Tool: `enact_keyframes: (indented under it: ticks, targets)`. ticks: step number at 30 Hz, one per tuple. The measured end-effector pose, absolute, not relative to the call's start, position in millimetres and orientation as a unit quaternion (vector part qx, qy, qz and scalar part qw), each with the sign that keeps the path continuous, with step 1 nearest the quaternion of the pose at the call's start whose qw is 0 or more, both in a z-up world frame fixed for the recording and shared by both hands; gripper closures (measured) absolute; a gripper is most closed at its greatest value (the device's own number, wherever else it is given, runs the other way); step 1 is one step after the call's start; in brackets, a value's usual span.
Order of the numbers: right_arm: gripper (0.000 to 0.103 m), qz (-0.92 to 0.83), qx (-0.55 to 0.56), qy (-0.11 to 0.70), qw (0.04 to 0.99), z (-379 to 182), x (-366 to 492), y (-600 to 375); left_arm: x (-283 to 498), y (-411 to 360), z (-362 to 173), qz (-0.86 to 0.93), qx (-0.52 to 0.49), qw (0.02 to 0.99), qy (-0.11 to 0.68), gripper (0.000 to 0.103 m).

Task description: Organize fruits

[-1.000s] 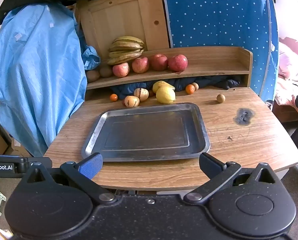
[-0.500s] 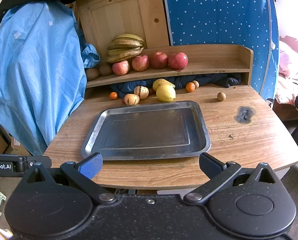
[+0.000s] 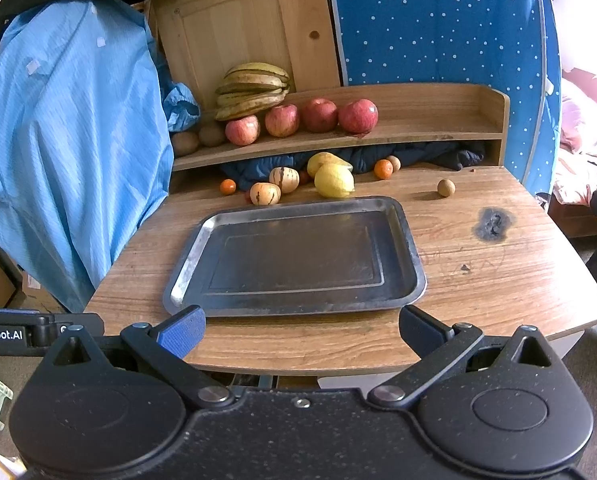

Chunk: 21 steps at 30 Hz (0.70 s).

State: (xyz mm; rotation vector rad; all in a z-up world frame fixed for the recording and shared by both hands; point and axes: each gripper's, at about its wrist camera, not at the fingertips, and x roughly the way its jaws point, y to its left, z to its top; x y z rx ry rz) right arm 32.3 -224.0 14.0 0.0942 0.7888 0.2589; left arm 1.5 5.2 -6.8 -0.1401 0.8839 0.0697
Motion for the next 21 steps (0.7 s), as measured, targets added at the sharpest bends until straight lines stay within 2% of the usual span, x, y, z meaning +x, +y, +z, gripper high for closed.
enact_keyframes:
  ticks: [21]
  targets:
    - [0.0, 0.123, 0.047, 0.38, 0.916, 17, 25, -234, 0, -9, -4, 0.029, -0.061, 0.9, 0.431, 0.0]
